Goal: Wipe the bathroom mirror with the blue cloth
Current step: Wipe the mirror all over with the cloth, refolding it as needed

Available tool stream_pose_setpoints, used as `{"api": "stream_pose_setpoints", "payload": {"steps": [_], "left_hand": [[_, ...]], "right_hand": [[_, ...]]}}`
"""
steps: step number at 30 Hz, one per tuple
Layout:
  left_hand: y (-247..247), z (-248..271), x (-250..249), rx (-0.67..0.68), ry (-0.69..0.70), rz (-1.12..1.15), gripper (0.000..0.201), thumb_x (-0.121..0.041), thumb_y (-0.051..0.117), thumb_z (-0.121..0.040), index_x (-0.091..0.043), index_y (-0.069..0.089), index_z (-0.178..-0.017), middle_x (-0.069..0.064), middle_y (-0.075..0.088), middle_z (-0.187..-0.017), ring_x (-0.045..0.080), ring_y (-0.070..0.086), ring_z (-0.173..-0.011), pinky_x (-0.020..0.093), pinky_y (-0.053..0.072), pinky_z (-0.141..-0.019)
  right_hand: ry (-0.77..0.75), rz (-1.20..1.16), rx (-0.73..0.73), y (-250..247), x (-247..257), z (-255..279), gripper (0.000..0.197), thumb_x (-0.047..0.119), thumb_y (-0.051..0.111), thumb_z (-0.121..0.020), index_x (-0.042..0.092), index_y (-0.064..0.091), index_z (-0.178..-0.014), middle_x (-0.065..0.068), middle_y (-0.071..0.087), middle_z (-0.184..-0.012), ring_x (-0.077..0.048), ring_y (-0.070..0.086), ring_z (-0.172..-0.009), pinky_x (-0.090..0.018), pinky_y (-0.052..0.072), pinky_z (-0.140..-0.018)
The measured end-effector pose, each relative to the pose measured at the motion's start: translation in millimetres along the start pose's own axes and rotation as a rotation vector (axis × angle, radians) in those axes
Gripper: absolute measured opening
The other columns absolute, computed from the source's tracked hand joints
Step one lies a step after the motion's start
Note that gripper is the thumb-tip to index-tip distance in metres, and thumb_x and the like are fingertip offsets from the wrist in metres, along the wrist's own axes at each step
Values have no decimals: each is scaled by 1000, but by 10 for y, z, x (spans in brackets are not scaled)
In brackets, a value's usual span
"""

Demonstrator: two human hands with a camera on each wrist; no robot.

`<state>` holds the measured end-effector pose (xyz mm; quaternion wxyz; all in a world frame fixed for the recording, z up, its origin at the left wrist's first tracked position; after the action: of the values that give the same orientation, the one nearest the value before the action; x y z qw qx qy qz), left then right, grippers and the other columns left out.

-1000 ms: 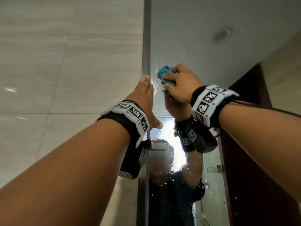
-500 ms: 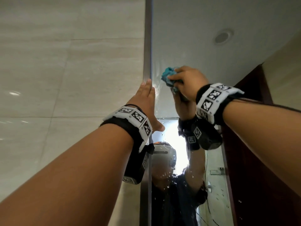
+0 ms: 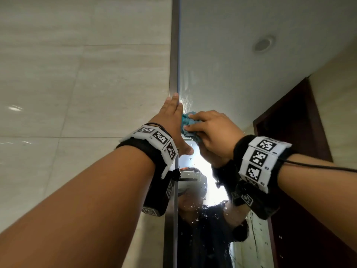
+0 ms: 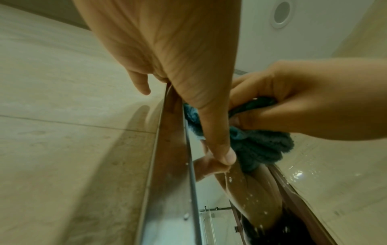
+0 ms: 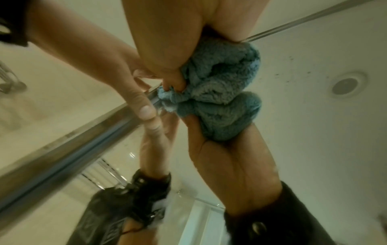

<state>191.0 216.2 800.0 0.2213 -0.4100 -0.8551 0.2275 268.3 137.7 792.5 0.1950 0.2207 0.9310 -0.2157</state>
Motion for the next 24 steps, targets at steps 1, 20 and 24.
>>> {"api": "stream_pose_setpoints", "payload": {"steps": [1, 20, 24], "left_hand": [[-1, 3, 2, -6, -4, 7, 131, -63, 73, -66, -9, -13, -150, 6, -27, -154, 22, -20, -143, 31, -4, -115], [-18, 23, -39, -4, -20, -107, 130, -65, 70, -66, -6, -10, -150, 10, -23, -155, 24, -16, -144, 41, 9, -119], [92, 116, -58, 72, -28, -137, 133, -72, 66, -65, -7, -15, -148, 11, -30, -153, 26, -20, -143, 43, 8, -119]], "right_hand": [[11, 10, -8, -27, -44, -69, 35, 25, 58, -90, 31, 60, -124, 3, 48, -138, -25, 45, -121, -36, 33, -101], [162, 79, 9, -143, -244, -235, 45, 23, 50, -93, 32, 44, -137, -1, 29, -152, -28, 33, -133, -35, 25, -109], [103, 29, 17, 48, 9, 132, 46, 23, 51, -91, 31, 45, -137, 0, 31, -151, -26, 33, -134, -39, 26, -109]]}}
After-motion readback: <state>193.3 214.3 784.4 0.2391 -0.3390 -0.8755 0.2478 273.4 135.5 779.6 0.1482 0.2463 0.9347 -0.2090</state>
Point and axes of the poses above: each hand's wrist, its own z-axis away from the middle knuckle, its own y-axis out of the palm, x = y × z, the point moved 6 cm from there along -z, towards the middle knuckle
